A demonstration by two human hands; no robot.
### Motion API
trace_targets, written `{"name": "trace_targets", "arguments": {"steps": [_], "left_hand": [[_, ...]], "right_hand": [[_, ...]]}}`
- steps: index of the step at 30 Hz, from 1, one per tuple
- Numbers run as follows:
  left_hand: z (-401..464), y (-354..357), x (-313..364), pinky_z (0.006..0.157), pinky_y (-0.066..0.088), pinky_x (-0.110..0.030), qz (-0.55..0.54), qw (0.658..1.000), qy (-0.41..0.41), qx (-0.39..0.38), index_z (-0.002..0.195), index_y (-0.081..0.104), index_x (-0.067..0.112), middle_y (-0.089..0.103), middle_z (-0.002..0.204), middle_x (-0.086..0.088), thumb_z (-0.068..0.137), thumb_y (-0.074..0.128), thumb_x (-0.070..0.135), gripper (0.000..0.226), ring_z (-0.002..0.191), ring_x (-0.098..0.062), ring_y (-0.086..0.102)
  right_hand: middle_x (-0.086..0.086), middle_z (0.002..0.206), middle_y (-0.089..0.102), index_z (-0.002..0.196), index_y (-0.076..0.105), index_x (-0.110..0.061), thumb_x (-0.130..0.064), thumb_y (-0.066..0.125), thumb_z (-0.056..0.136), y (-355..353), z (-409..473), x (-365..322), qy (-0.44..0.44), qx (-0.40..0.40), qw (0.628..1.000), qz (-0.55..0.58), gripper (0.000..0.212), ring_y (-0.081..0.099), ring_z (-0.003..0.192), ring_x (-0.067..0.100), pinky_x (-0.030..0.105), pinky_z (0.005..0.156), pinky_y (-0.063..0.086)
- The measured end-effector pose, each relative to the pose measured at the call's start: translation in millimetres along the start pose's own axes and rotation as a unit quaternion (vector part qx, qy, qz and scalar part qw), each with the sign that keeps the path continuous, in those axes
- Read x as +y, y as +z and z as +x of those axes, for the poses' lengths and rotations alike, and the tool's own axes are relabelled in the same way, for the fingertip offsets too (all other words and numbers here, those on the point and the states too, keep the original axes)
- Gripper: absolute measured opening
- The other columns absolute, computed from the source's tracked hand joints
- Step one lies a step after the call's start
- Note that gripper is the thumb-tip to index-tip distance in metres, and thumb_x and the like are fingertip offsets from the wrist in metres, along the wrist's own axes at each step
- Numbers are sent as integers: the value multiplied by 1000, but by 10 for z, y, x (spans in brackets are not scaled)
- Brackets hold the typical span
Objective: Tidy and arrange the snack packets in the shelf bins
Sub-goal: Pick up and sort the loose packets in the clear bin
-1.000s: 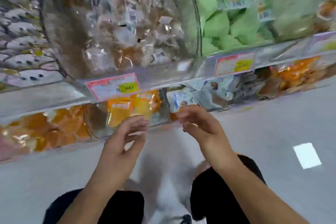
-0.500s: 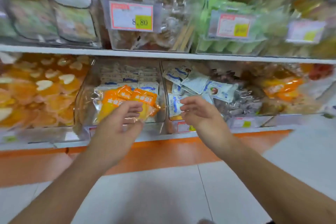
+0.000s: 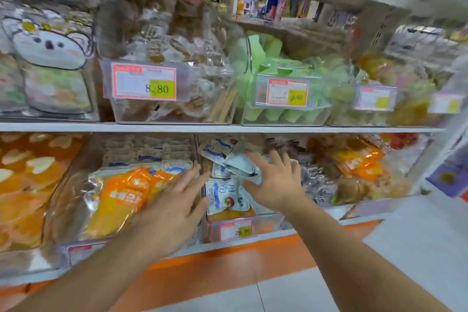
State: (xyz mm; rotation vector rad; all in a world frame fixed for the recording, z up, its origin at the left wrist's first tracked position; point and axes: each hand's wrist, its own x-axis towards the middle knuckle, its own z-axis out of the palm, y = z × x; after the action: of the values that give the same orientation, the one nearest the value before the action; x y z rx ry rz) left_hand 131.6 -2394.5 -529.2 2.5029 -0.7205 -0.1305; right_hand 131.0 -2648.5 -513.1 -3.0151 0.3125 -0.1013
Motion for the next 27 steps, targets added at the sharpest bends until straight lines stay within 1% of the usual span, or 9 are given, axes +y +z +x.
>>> {"name": "trace_targets", "arguments": {"steps": [4, 7, 10, 13, 15, 18, 21, 24, 27], "left_hand": [[27, 83, -115, 127, 15, -30, 27, 999, 20, 15, 158, -1, 53, -20, 164, 32, 102, 19, 62, 61, 156, -3, -3], [17, 69, -163, 126, 16, -31, 16, 999, 30, 15, 157, 0, 55, -21, 162, 36, 101, 19, 63, 60, 156, -1, -3], [4, 42, -191, 123, 24, -28, -13, 999, 45, 15, 156, 7, 57, -18, 161, 39, 103, 27, 59, 57, 154, 0, 8], [-40, -25, -215, 116, 30, -22, -43, 997, 53, 39, 153, 25, 54, 2, 162, 38, 103, 39, 52, 52, 146, 3, 29], [-93, -92, -239, 112, 27, -15, -38, 995, 58, 71, 149, 38, 46, 21, 157, 34, 102, 48, 46, 48, 142, 4, 33], [-193, -245, -264, 110, 40, -25, -67, 991, 50, 108, 138, 43, 51, 38, 140, 38, 97, 56, 47, 44, 129, 7, 45], [-322, -426, -267, 107, 49, -34, -139, 981, 38, 132, 142, 34, 60, 39, 142, 37, 90, 71, 47, 65, 131, 7, 48], [-504, -626, -245, 110, 44, -32, -169, 974, 71, 136, 148, 28, 62, 30, 153, 33, 83, 82, 41, 88, 142, 5, 39], [-652, -794, -416, 110, 44, -32, -131, 975, 77, 164, 143, 47, 56, 40, 152, 31, 86, 81, 29, 72, 141, 8, 38]], "right_hand": [[10, 153, 50, 152, 33, -50, -59, 57, 96, 222, 132, -127, -17, 53, 998, -11, 62, 31, 151, 39, 60, 121, 23], [8, 129, 66, 142, 52, -45, -40, 69, 90, 322, 139, -172, -29, 122, 992, -35, 55, 53, 134, 33, 58, 113, 36], [6, 104, 71, 131, 66, -40, -19, 67, 78, 358, 113, -127, -58, 180, 982, 7, 57, 67, 102, 34, 52, 96, 50], [4, 99, 72, 123, 75, -35, -10, 59, 68, 287, 39, -125, -85, 250, 963, 59, 62, 69, 81, 34, 38, 71, 53], [2, 101, 72, 122, 76, -33, -6, 57, 69, 215, -16, -126, -100, 284, 951, 74, 63, 68, 79, 31, 30, 63, 45], [-3, 108, 71, 125, 75, -37, -7, 51, 75, 55, -136, -180, -111, 309, 938, 110, 63, 67, 82, 29, 32, 58, 51], [-7, 110, 69, 126, 74, -37, -13, 43, 76, -104, -367, -396, -179, 304, 921, 165, 63, 68, 87, 24, 39, 64, 58], [-6, 111, 69, 127, 73, -37, -8, 53, 73, -167, -640, -793, -269, 260, 902, 215, 65, 68, 95, 21, 41, 69, 58], [-2, 110, 69, 130, 70, -37, -10, 51, 71, -122, -686, -1242, -316, 231, 893, 222, 68, 68, 95, 25, 43, 71, 58]]}}
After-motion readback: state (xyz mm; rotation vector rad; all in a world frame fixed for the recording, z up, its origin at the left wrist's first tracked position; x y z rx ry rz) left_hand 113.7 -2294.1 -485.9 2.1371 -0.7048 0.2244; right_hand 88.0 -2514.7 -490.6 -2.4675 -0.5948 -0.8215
